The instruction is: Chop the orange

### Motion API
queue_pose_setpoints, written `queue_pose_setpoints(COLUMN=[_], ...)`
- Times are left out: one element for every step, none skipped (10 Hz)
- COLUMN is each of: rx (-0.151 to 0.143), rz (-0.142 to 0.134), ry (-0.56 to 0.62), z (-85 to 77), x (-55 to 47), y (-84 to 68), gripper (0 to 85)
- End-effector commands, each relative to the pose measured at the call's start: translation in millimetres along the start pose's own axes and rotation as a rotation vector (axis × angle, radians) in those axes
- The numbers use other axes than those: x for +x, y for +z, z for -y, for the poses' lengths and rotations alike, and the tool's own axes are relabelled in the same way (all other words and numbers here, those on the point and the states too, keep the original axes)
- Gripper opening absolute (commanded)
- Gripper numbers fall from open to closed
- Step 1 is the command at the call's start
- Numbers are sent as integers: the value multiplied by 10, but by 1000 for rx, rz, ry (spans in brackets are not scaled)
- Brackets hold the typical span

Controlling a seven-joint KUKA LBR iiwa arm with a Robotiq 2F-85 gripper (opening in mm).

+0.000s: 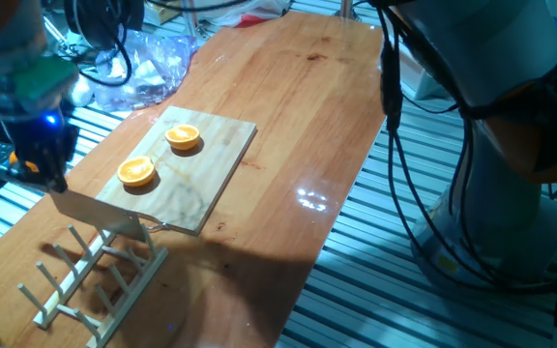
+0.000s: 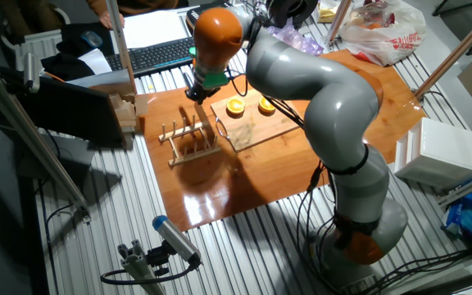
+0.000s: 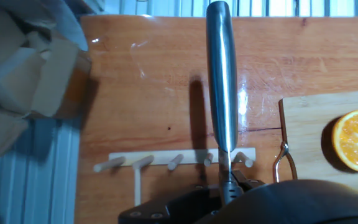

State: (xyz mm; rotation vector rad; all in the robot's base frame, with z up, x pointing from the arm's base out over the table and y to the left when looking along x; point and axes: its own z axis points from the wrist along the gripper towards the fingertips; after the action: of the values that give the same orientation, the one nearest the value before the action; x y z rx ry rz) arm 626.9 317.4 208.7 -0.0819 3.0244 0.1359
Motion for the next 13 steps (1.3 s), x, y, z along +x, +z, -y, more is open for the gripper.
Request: queue_pose_setpoints(rx=[13,25,20,17,15,18,34,24,18,16,21,21,40], rz=[9,17,17,16,13,11,21,21,22,22,25,29,40], ry=[-1,-4,-10,-14,-15,-19,-34,-38,-38,-31,-34,-37,-46], z=[-4,-7,14,32,37,63,96,128,153,153,164,179,182], x=[11,26,44,61,74,95,116,132,152,175,188,190,189], y=[87,184,264,308,337,386,450,512,569,628,675,712,740], gripper=[0,0,0,0,0,0,0,0,0,0,0,0,0])
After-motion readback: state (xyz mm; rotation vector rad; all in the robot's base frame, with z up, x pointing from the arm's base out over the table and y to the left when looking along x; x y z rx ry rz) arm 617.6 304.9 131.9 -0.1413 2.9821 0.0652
